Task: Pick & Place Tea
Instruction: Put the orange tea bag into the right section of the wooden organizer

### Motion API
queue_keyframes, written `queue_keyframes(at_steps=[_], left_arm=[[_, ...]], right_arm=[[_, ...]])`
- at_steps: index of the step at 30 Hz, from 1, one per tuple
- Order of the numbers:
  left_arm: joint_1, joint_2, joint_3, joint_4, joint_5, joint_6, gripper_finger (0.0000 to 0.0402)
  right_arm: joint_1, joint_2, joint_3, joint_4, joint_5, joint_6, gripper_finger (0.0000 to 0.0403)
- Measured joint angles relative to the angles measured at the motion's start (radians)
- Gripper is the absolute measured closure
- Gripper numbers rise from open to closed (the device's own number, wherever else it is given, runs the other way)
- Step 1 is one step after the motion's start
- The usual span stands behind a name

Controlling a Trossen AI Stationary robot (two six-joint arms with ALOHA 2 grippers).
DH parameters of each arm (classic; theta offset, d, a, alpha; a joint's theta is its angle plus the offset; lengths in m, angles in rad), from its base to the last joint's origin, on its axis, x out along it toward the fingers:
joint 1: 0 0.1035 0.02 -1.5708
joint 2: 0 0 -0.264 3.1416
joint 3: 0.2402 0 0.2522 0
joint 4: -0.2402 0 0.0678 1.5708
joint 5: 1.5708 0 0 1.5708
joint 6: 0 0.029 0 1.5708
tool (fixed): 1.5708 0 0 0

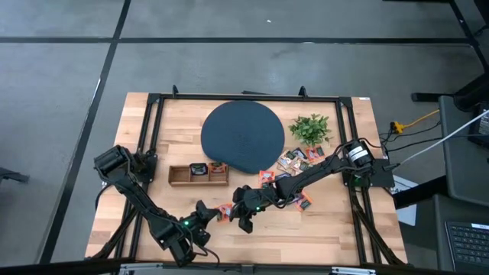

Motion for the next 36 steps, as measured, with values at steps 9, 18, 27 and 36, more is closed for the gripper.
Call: queue_keyframes(at_steps=[9,18,27,36], left_arm=[[0.009,0.000,0.000,0.002,0.105,-0.143,0.0370],[0.037,0.000,0.000,-0.054,0.221,-0.331,0.0292],[0.020,0.000,-0.028,-0.100,0.212,-0.553,0.0243],[0.004,0.000,-0.098,0.020,0.184,-0.825,0.0247]], right_arm=[[-0.001,-0.001,0.000,-0.058,0.021,-0.005,0.0393],[0.014,-0.001,0.000,-0.157,0.049,-0.003,0.0396],[0.024,-0.001,0.000,-0.272,0.071,0.002,0.0399],[0.033,-0.001,0.000,-0.284,0.084,0.023,0.0399]])
